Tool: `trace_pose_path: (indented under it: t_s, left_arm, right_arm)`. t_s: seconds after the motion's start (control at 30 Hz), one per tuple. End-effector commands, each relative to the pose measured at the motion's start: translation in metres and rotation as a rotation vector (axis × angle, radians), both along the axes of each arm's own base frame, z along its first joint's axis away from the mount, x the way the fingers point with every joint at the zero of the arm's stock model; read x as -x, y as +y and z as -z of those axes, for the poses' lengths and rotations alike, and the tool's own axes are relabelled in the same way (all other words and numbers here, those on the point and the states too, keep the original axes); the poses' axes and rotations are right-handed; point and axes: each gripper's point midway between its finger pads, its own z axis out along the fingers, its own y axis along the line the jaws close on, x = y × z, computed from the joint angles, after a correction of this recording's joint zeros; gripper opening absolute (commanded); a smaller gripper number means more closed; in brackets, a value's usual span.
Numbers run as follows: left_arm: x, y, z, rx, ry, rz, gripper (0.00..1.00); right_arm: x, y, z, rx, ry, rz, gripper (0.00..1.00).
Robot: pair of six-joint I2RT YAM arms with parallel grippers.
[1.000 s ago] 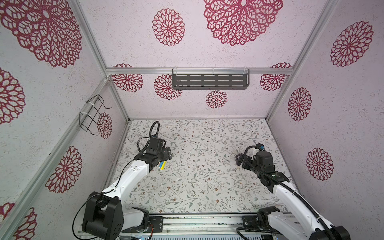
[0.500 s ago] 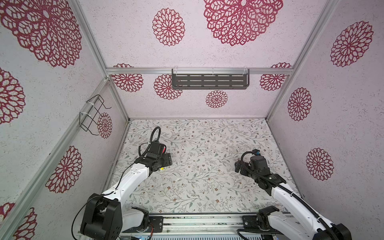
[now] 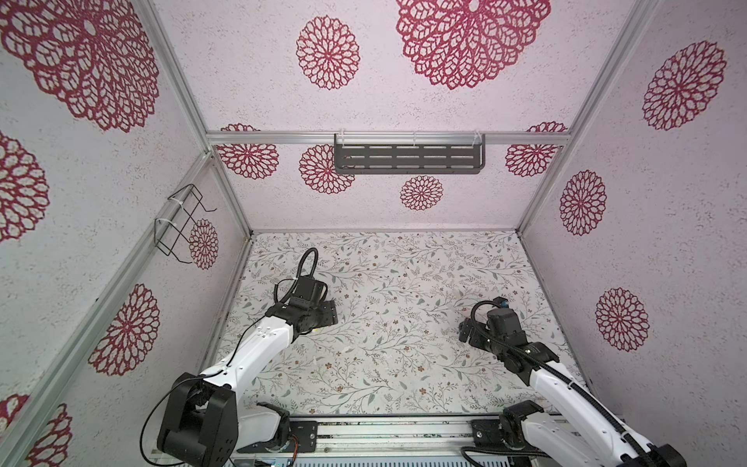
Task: Insert the pens into the pen caps
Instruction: 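Move the left gripper over the highlighters while the right gripper moves over the caps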
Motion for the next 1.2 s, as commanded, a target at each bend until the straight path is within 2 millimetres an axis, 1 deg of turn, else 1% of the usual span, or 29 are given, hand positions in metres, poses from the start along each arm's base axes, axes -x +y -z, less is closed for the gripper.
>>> trace_pose_path:
  t_s: [0.0,0.13,0.3,0.43,0.7,0.87,1.17]
  left_arm:
    - [-0.004,-0.002,-0.001,-0.019,0.011,-0.008,0.73]
    - [-0.008,-0.005,0.008,-0.035,0.032,0.006,0.73]
    - [-0.019,0.004,0.023,-0.114,0.051,-0.017,0.71]
    - [-0.028,0.004,0.030,-0.124,0.061,-0.012,0.70]
    - [-0.044,0.012,0.048,-0.116,0.101,-0.032,0.68]
    - [-0.049,0.013,0.055,-0.112,0.117,-0.029,0.67]
    - [-0.051,0.011,0.072,-0.121,0.162,-0.014,0.64]
  right_arm:
    - [-0.003,0.010,-0.009,-0.027,-0.035,-0.055,0.99]
    - [-0.004,0.012,-0.006,-0.028,-0.021,-0.062,0.99]
    - [0.000,0.017,0.005,-0.051,0.000,-0.077,0.99]
    - [0.003,0.018,0.010,-0.063,0.003,-0.079,0.99]
    - [0.000,0.021,0.014,-0.074,0.008,-0.080,0.98]
    - [-0.002,0.022,0.016,-0.076,0.018,-0.084,0.99]
    - [-0.007,0.025,0.017,-0.077,0.025,-0.089,0.99]
